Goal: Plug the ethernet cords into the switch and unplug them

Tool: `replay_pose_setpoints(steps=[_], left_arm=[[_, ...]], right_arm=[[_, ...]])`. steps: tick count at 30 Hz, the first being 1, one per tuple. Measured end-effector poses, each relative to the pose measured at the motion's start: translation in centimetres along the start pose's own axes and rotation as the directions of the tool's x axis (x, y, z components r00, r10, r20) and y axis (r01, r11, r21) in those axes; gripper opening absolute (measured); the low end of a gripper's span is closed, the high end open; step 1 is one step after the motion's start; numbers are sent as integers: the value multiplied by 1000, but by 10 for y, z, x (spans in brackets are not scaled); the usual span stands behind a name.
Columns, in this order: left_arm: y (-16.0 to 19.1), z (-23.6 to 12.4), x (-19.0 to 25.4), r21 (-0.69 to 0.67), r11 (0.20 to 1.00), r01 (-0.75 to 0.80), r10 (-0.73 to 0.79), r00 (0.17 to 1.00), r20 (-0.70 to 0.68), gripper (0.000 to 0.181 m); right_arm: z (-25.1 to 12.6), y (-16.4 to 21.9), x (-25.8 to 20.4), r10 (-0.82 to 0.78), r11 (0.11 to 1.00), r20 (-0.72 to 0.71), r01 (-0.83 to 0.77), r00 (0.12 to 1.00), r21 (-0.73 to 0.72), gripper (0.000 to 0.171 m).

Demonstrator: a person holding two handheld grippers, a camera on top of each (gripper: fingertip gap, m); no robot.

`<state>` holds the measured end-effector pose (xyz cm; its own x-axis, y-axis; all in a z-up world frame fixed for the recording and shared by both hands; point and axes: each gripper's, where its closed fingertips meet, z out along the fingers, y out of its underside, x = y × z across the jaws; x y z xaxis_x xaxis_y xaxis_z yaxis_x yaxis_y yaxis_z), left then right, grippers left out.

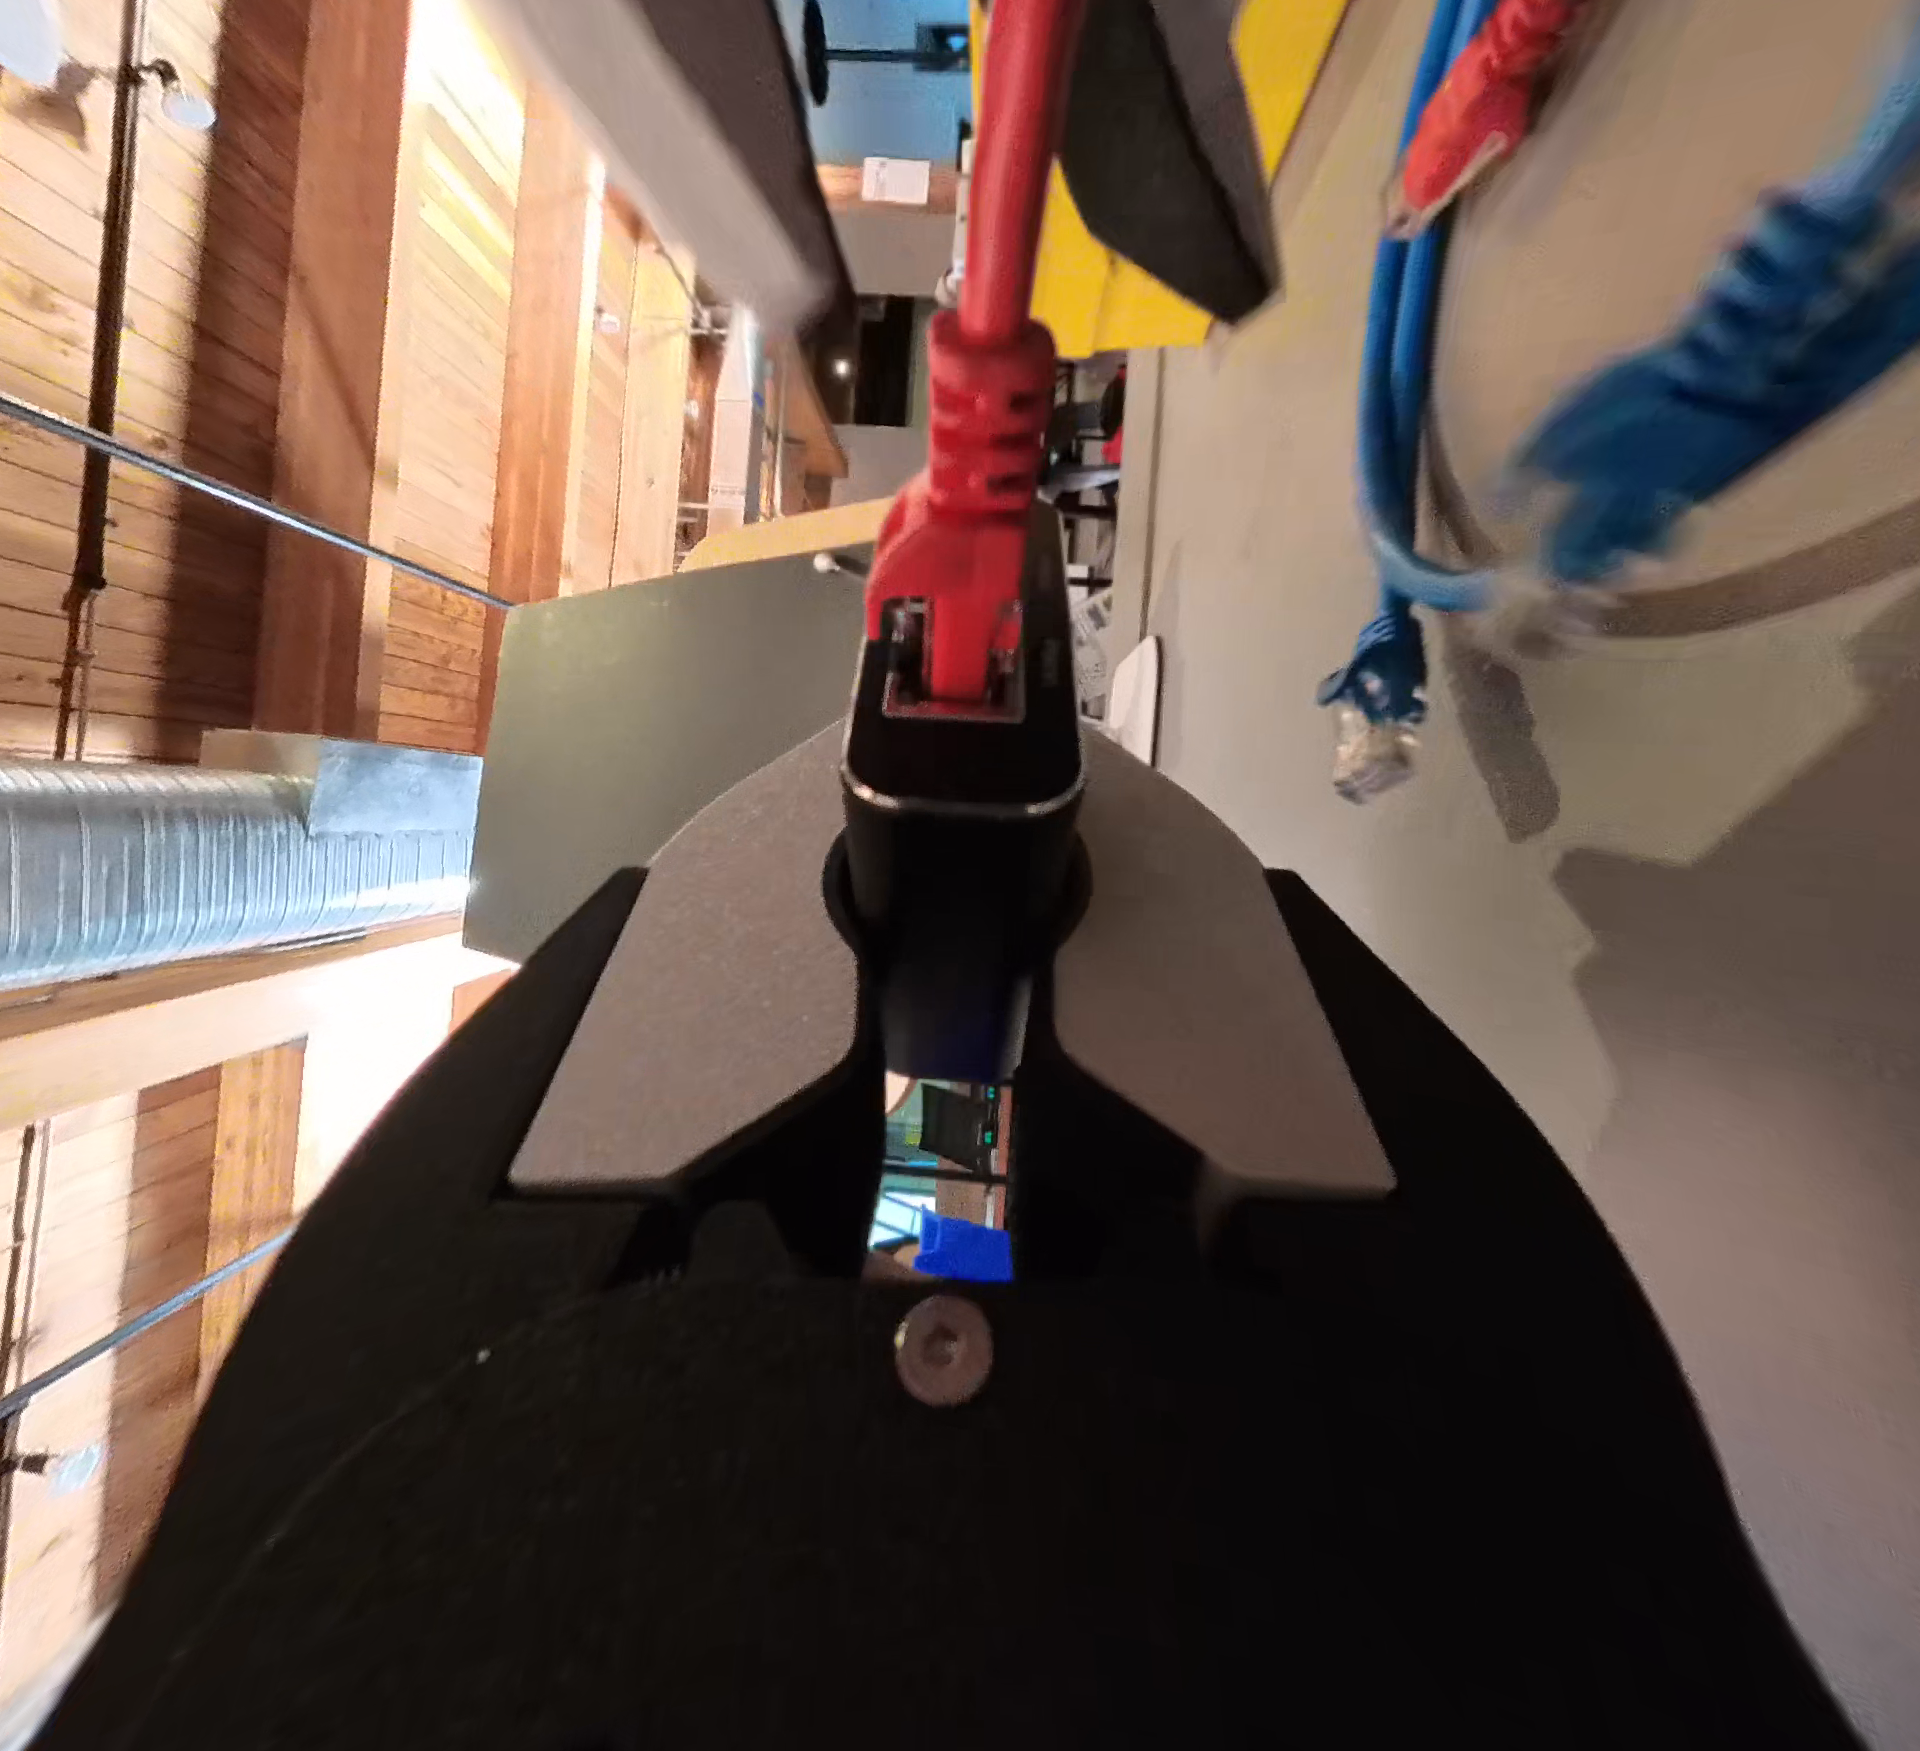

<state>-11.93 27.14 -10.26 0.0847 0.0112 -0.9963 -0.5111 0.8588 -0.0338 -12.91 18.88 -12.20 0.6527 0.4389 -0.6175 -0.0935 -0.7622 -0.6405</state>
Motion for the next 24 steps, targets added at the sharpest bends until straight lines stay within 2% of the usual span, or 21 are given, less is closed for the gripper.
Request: replay_pose_setpoints(steps=[3,5,7,9,12,14,20,24], left_arm=[[2,-1,-4,-11,1000,21,-21,1000,5,26],[-1,-1,-6,-6,1000,17,-17,1000,13,26],[-7,-1,-9,11,1000,-1,0,999,39,27],[-11,-3,-11,31,999,-20,18,998,64,26],[-13,-6,-14,44,998,-45,41,995,94,26],[-10,-7,-16,41,998,-42,38,994,98,26],[-8,-6,-17,36,998,-46,42,994,103,26],[-7,-5,-15,32,998,-50,47,994,94,26]], right_arm=[[-12,-6,-6,-216,976,-111,217,970,-5,61],[-9,-5,-9,-283,959,-180,282,942,-29,57],[6,0,-32,-185,983,-37,185,982,-14,57],[13,-3,-40,16,1000,105,-16,994,4,47],[11,-12,-35,271,956,285,-291,919,27,38],[10,-12,-38,363,920,384,-391,849,-6,28],[14,-14,-32,433,881,434,-472,790,-18,21],[16,-14,-31,434,880,441,-474,785,-22,19]])
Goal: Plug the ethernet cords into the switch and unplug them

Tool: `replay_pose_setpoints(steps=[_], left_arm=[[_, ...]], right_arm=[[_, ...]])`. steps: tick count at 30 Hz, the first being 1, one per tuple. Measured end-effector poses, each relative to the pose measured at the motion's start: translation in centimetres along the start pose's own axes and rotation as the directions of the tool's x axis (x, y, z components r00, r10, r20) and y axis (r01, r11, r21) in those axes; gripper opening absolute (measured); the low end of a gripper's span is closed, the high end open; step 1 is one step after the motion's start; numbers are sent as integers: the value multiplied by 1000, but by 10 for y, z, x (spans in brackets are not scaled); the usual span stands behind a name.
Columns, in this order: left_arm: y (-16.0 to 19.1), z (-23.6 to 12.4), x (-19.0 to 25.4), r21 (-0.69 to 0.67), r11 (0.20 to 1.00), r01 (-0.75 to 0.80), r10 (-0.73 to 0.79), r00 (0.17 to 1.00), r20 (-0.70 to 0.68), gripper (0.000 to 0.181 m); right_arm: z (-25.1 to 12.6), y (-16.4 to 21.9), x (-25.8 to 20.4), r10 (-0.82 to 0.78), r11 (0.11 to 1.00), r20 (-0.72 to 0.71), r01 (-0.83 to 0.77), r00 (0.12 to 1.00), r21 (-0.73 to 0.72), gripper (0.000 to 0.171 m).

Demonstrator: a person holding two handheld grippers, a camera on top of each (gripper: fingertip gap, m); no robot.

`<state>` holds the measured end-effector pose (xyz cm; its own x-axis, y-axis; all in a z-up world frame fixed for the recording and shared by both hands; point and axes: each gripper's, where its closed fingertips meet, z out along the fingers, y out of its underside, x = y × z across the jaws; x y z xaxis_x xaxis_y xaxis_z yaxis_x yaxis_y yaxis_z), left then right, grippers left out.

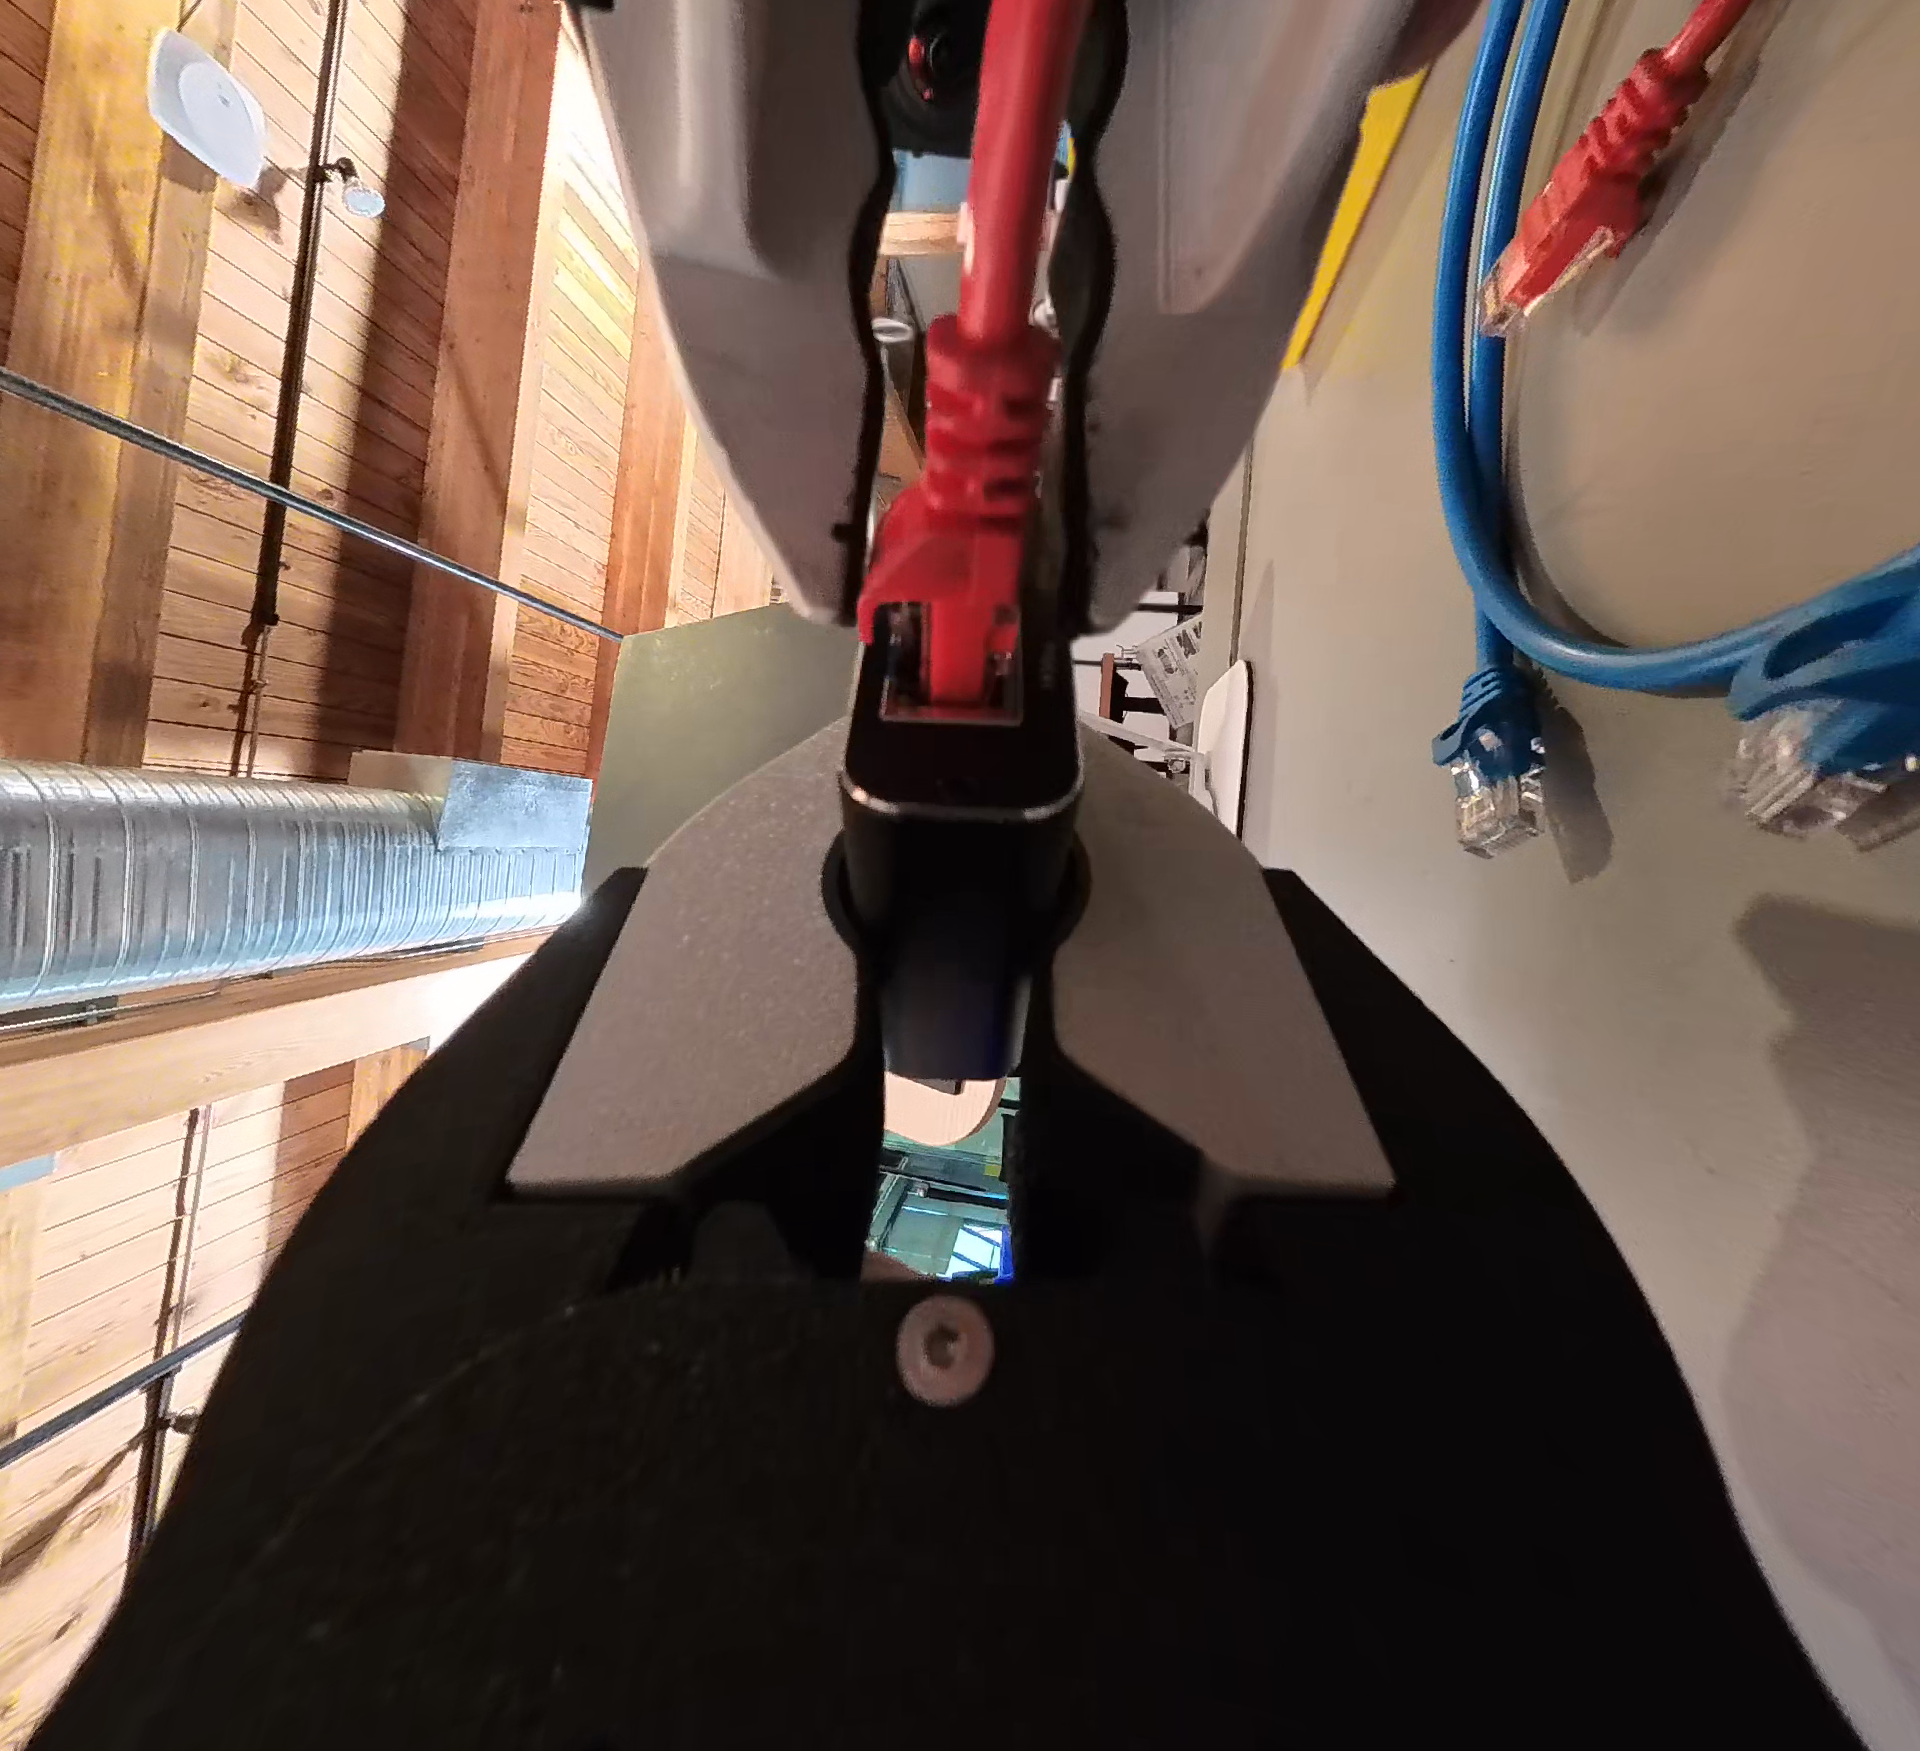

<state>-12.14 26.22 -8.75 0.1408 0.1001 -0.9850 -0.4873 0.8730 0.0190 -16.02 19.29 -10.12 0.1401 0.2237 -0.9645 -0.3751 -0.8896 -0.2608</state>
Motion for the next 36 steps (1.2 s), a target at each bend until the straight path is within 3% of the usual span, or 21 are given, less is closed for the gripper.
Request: replay_pose_setpoints(steps=[9,15,19,21,23,24,29,34,36], left_arm=[[0,0,3,-7,1000,-27,27,1000,-4,26],[3,2,8,-47,999,-11,9,999,-41,27],[-4,-1,7,19,1000,4,-4,1000,-30,27],[12,2,7,-59,998,-4,2,1000,-30,26],[59,9,3,-160,987,35,-41,998,-38,26],[64,8,-7,-150,987,49,-49,999,0,26],[46,13,5,-151,985,87,-97,994,-59,26],[43,12,14,-157,972,177,-195,974,-111,26],[39,11,12,-151,965,215,-233,965,-119,26]], right_arm=[[2,0,2,16,1000,32,-16,999,-6,13],[1,1,9,-58,998,1,58,998,-17,11],[1,6,5,-83,996,-20,83,996,-28,11],[-3,16,2,-74,994,-7,74,997,-76,10],[-20,20,7,-77,996,-55,73,996,-60,10],[-29,20,10,-79,996,-81,76,994,-38,10],[-34,32,30,-176,981,-257,148,950,-122,12],[-18,37,39,-310,946,-340,254,888,-200,15],[-15,32,40,-354,933,-370,297,859,-203,29]])
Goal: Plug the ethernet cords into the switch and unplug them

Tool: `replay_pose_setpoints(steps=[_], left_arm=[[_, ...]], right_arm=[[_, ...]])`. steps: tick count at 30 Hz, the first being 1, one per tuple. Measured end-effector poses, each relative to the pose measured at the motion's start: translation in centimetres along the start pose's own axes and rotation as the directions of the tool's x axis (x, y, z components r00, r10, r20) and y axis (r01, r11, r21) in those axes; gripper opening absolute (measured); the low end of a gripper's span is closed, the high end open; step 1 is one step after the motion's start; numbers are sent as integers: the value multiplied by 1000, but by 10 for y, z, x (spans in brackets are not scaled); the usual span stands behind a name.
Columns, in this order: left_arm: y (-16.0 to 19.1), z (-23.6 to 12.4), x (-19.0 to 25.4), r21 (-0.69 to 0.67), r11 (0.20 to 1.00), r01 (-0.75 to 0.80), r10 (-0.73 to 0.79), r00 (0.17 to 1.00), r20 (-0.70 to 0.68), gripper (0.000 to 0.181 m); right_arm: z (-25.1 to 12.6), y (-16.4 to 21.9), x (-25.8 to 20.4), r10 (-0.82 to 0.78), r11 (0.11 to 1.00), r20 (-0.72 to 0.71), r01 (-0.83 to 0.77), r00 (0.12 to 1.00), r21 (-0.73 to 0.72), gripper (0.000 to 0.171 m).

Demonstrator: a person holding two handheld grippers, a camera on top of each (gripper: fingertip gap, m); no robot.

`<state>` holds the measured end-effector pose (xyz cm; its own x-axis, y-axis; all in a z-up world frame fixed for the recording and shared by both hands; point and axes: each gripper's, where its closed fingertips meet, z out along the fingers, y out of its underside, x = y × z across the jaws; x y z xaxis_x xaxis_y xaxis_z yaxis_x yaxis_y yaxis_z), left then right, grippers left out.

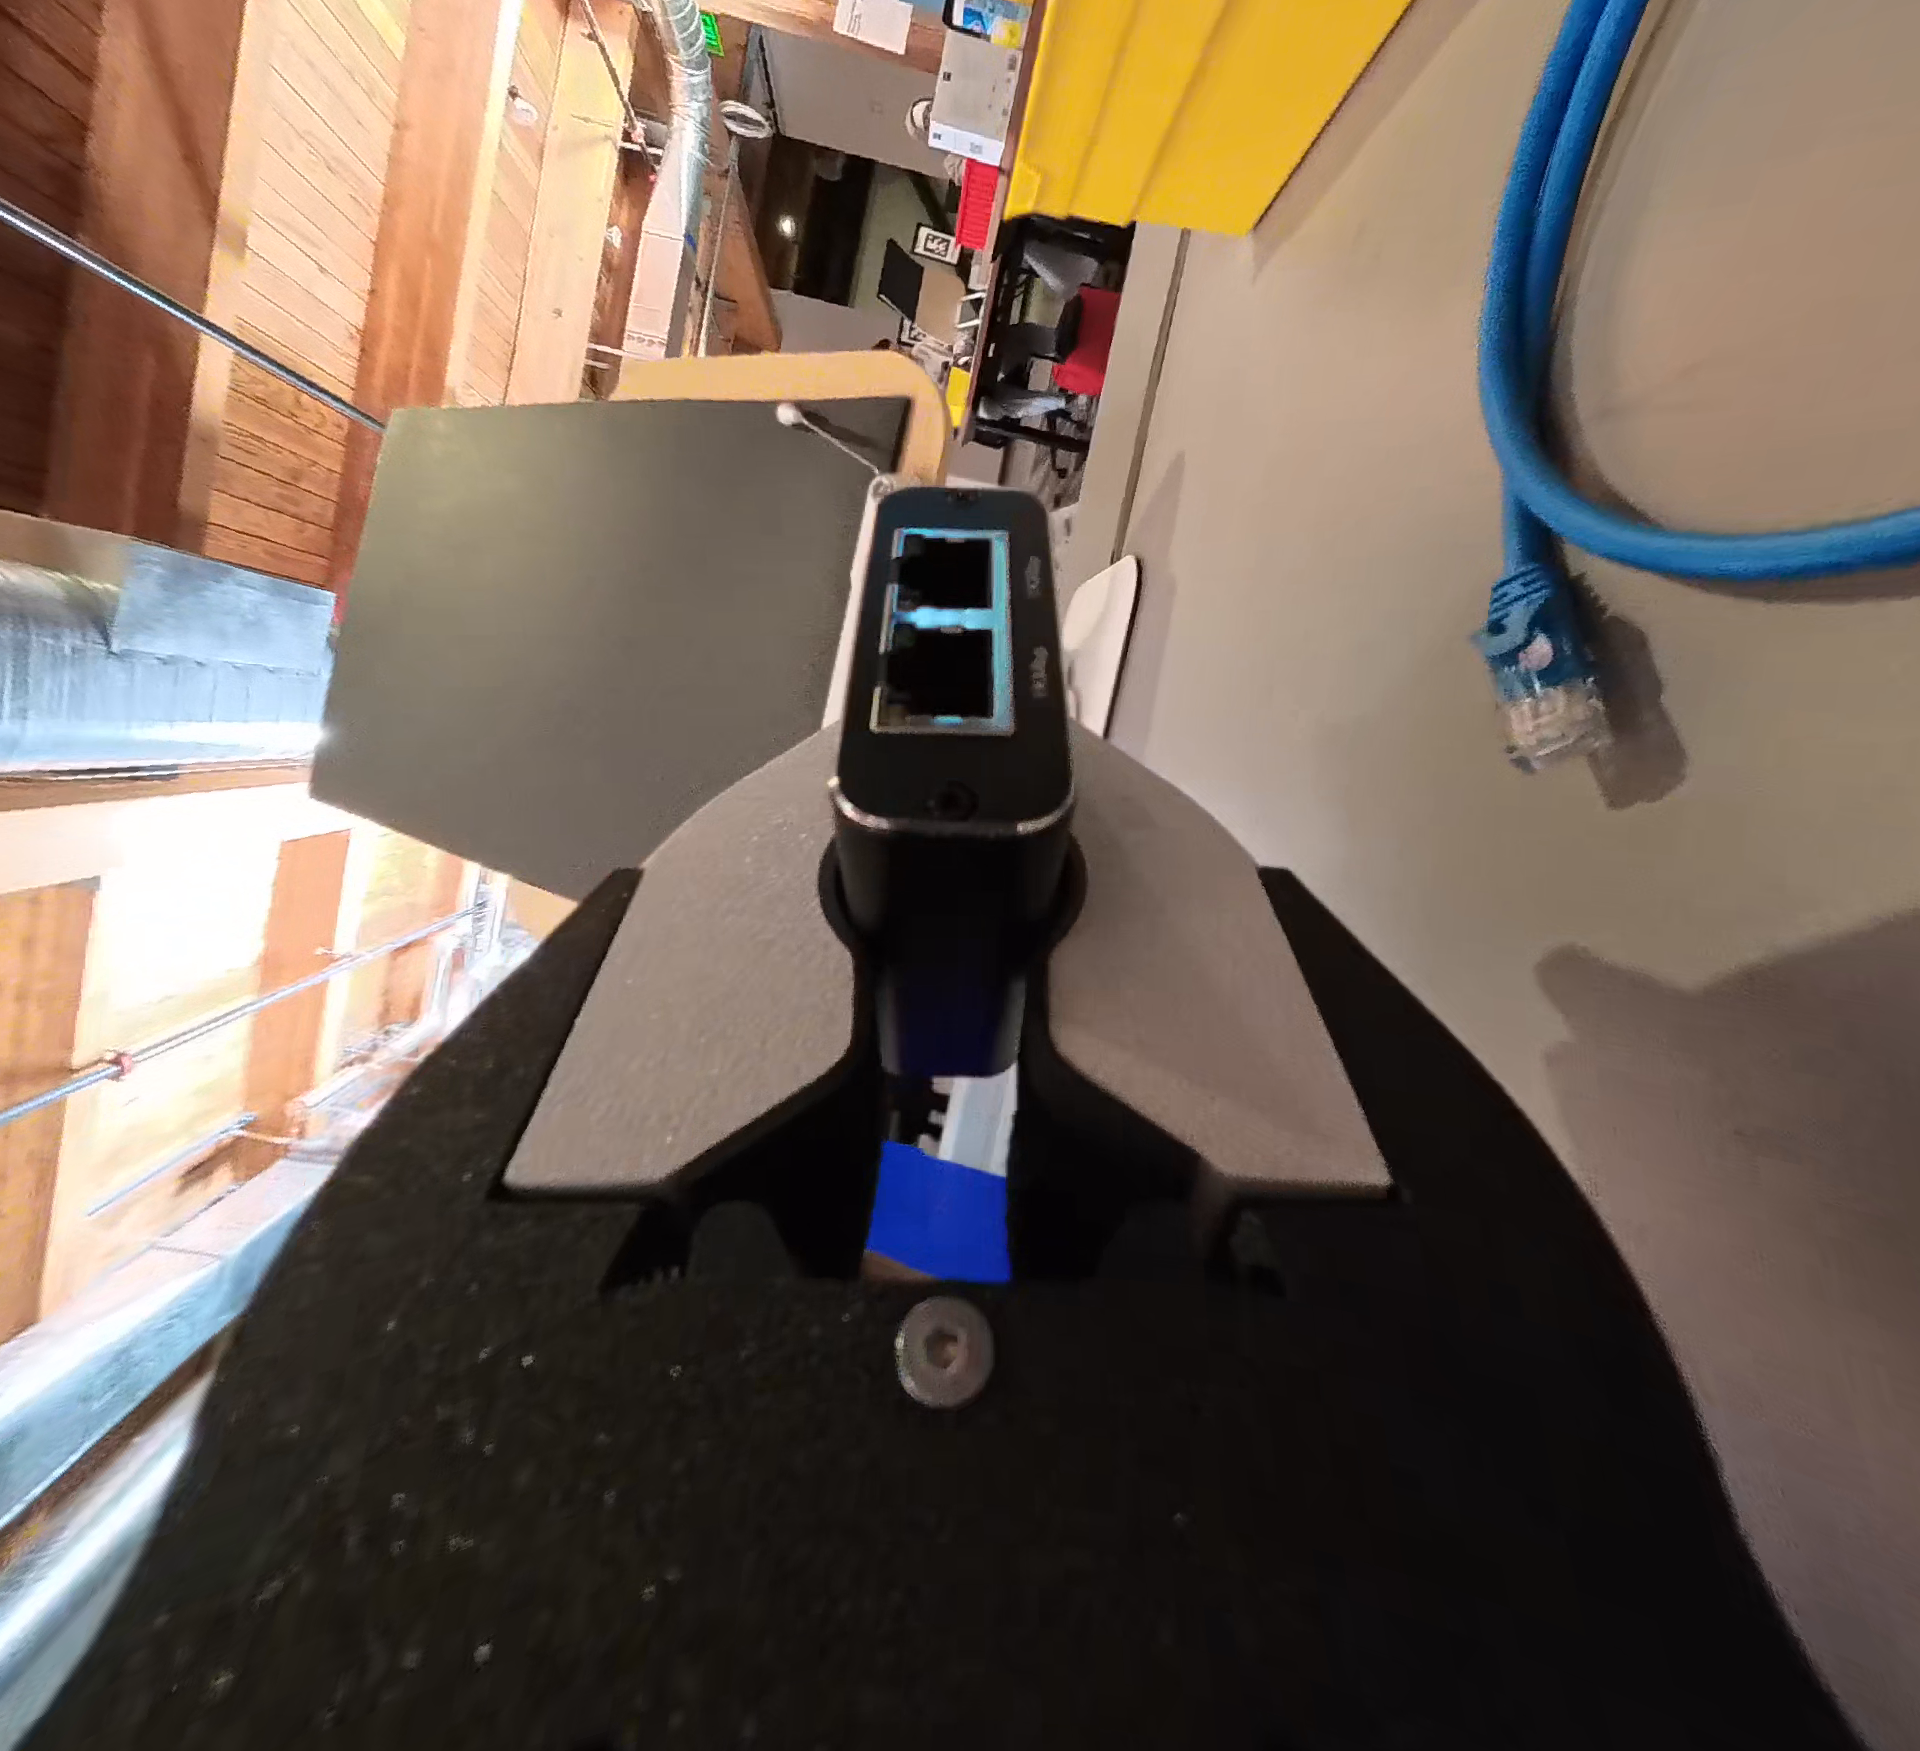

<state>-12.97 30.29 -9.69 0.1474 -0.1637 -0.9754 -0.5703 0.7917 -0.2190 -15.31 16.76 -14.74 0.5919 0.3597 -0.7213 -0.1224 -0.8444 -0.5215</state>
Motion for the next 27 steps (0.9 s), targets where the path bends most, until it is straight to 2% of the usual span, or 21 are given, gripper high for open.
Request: replay_pose_setpoints(steps=[3,5,8,11,13,17,18,21,23,24,27], left_arm=[[-6,-2,2,5,997,79,-78,996,-39,26],[-10,-3,5,2,995,99,-98,993,-64,26],[-12,-3,13,-18,996,85,-86,992,-93,26],[-14,-3,17,-31,994,102,-105,988,-113,26],[-16,-3,17,-43,990,137,-142,982,-124,27],[-18,-5,24,-44,977,208,-213,960,-181,26],[-17,-6,24,-47,974,223,-228,956,-185,35],[-9,-14,26,-92,950,298,-312,922,-231,47],[-8,-26,33,-154,902,404,-432,846,-312,50],[-10,-35,38,-196,863,466,-506,786,-357,49],[-25,-67,43,-328,688,647,-714,521,-468,45]], right_arm=[[-1,-26,1,-110,989,-101,119,989,90,51],[-6,-53,1,-222,946,-237,269,946,184,62],[-7,-78,-7,-337,873,-377,436,863,219,67],[0,-86,-4,-412,827,-487,541,770,156,68],[7,-85,3,-444,821,-527,565,725,85,66],[8,-83,4,-432,837,-521,542,736,72,62],[1,-86,10,-427,835,-562,547,708,55,62],[-45,-101,7,-420,830,-603,555,679,48,61],[-107,-127,6,-412,809,-703,588,580,11,61],[-143,-141,11,-388,817,-751,577,534,-11,61],[-236,-172,57,-217,912,-817,410,534,26,61]])
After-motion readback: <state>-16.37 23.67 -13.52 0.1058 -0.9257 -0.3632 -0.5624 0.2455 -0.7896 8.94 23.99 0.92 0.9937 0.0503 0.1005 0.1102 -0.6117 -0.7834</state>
